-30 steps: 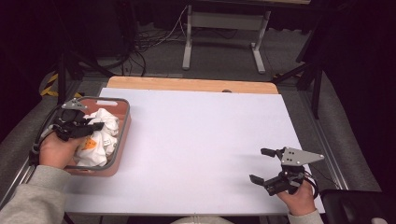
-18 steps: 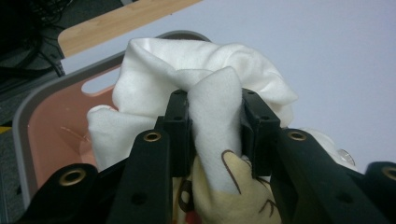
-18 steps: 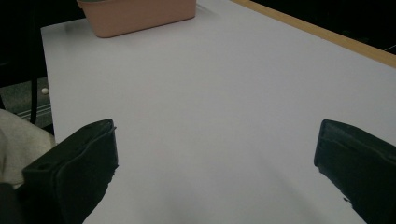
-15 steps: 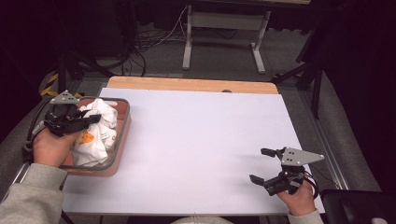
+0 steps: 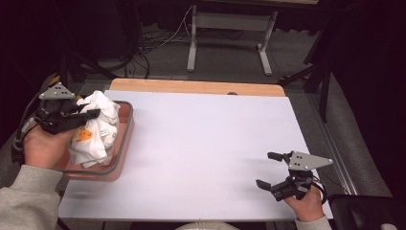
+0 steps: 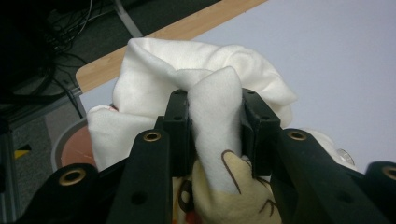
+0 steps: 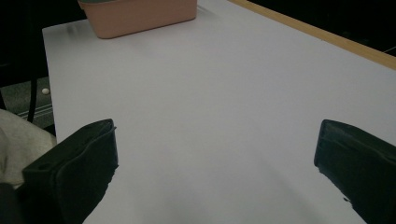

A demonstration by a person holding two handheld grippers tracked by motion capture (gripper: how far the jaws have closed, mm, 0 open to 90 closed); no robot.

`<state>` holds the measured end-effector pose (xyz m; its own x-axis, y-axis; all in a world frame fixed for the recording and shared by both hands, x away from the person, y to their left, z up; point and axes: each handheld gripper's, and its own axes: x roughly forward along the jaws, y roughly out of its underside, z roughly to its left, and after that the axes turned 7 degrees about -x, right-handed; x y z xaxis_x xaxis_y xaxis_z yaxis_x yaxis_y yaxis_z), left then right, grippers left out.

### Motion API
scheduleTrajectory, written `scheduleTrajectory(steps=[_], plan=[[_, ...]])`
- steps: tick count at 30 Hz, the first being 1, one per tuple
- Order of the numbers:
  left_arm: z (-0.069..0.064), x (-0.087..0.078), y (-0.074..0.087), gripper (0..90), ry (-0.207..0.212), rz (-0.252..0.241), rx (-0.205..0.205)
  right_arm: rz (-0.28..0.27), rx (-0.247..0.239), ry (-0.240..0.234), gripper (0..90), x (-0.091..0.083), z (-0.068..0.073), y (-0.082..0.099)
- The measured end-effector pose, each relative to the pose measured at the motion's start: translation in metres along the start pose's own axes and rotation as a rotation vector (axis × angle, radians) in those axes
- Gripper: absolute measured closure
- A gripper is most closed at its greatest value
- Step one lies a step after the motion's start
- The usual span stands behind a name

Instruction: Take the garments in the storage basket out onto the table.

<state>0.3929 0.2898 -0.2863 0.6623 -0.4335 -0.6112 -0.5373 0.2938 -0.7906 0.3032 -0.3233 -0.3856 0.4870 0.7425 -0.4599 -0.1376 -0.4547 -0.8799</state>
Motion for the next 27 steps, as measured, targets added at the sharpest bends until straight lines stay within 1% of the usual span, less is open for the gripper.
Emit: scheduleTrajectory(steps=[1, 5, 11, 17, 20, 22, 24, 25, 27], plan=[[-0.001, -0.002, -0.002, 68.1, 0.002, -0.006, -0.005, 0.000, 0.000, 0.000, 0.0, 0.000, 0.000, 0.000], [-0.003, -0.007, -0.007, 68.1, -0.001, -0.014, 0.010, 0.002, 0.000, 0.001, 0.0, 0.000, -0.001, 0.001], [-0.005, -0.012, -0.014, 68.1, -0.002, -0.026, 0.014, -0.001, 0.001, 0.002, 0.0, -0.001, -0.001, 0.001], [-0.003, -0.015, -0.019, 68.1, 0.017, -0.040, 0.016, -0.002, 0.000, 0.000, 0.0, -0.001, -0.001, 0.000], [0.001, -0.016, -0.020, 68.1, 0.031, -0.067, 0.012, -0.002, 0.000, 0.000, 0.0, -0.001, -0.001, 0.000], [0.003, -0.017, -0.020, 68.1, 0.049, -0.093, 0.005, -0.002, 0.000, -0.001, 0.0, -0.001, -0.001, 0.000], [0.005, -0.018, -0.020, 68.1, 0.056, -0.110, -0.004, -0.003, 0.003, -0.002, 0.0, -0.001, -0.001, 0.001], [0.006, -0.019, -0.019, 68.1, 0.058, -0.122, -0.006, -0.002, 0.002, 0.000, 0.0, -0.001, -0.001, 0.001], [0.006, -0.021, -0.019, 68.1, 0.050, -0.144, -0.009, -0.003, 0.001, -0.001, 0.0, -0.001, -0.001, 0.001]])
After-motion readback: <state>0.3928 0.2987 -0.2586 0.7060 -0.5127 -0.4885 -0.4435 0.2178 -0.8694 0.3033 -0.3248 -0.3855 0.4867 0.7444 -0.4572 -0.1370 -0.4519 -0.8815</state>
